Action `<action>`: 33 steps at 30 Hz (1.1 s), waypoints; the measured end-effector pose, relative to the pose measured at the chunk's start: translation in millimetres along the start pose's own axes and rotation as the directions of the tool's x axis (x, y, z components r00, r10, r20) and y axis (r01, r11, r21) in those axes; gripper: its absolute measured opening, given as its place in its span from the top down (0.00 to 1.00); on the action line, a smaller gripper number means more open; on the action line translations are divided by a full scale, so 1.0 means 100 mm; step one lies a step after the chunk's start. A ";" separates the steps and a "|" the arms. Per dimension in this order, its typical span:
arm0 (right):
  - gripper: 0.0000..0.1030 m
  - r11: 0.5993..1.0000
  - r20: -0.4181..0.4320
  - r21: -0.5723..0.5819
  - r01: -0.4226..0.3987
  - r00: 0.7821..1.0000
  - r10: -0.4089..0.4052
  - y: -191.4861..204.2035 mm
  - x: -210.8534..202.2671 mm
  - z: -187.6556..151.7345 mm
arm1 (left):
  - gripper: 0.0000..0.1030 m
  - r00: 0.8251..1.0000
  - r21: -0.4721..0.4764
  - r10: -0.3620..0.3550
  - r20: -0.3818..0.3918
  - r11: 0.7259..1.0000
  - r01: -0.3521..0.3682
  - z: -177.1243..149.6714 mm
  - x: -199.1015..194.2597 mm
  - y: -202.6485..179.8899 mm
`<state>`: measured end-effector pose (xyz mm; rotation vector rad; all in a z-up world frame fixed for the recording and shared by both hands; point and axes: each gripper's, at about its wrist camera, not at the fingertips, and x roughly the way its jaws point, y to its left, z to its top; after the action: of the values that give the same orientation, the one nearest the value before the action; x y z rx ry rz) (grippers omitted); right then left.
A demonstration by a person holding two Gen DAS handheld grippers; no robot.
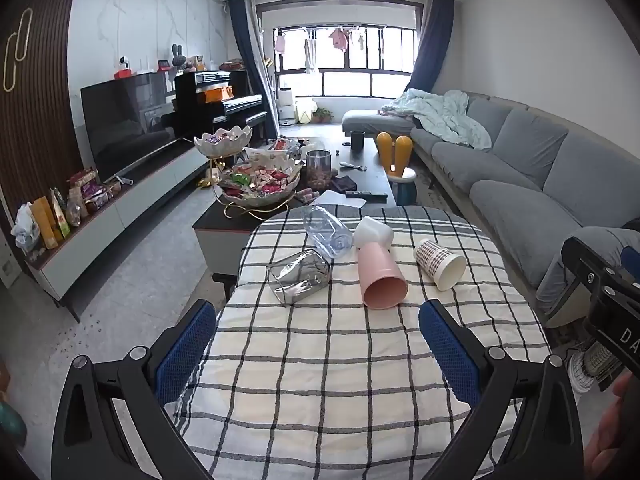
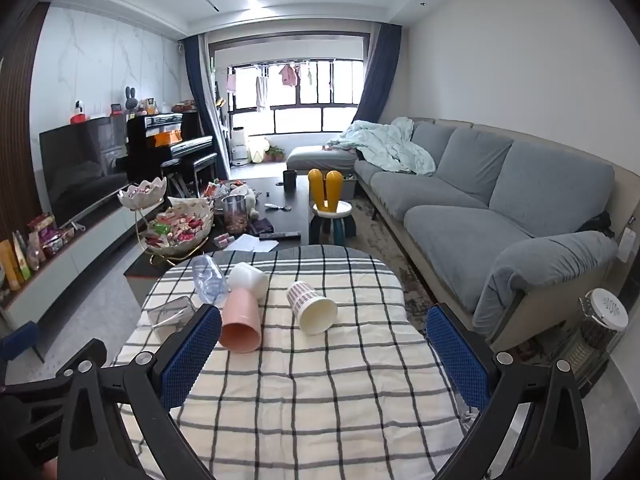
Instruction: Flip cup upside down
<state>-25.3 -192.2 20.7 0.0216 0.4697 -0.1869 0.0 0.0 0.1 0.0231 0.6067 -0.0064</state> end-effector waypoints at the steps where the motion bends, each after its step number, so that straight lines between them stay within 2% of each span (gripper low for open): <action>1: 0.00 1.000 -0.001 0.001 0.001 1.000 -0.001 0.00 0.00 0.00 | 0.00 1.000 0.002 0.002 0.003 1.000 -0.002 0.00 0.00 0.00; 33: 0.00 1.000 -0.009 0.011 -0.006 1.000 0.006 0.00 0.00 0.00 | 0.00 1.000 0.004 0.006 0.003 1.000 -0.006 0.00 0.00 0.00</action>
<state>-25.6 -192.5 20.9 0.0343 0.4771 -0.1837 0.5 0.2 0.0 0.0288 0.6032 -0.0015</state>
